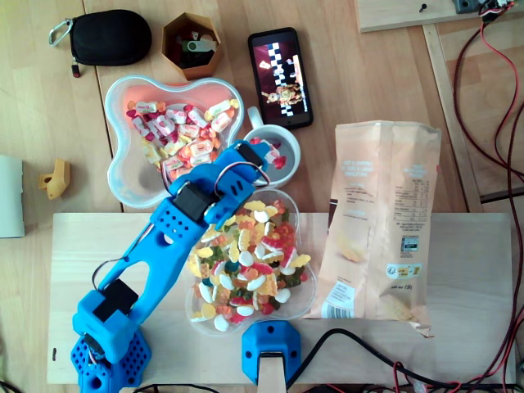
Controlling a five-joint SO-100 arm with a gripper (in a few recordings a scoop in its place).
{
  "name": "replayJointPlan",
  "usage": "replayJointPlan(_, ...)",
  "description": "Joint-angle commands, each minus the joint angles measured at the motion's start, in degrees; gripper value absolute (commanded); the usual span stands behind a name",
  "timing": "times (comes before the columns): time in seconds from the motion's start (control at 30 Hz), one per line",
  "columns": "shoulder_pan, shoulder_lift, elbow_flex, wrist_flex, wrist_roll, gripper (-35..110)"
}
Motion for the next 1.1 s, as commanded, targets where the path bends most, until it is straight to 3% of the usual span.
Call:
replayJointPlan(0.0, 0.62, 2.29, -0.88, -0.26, 0.44, 2)
replayJointPlan(0.33, 0.62, 2.37, 0.44, -0.18, -1.67, 21)
replayJointPlan(0.67, -0.18, 2.72, 0.18, -0.26, -2.11, 25)
replayJointPlan(1.07, -18.46, 10.20, 0.09, -0.18, -1.93, 25)
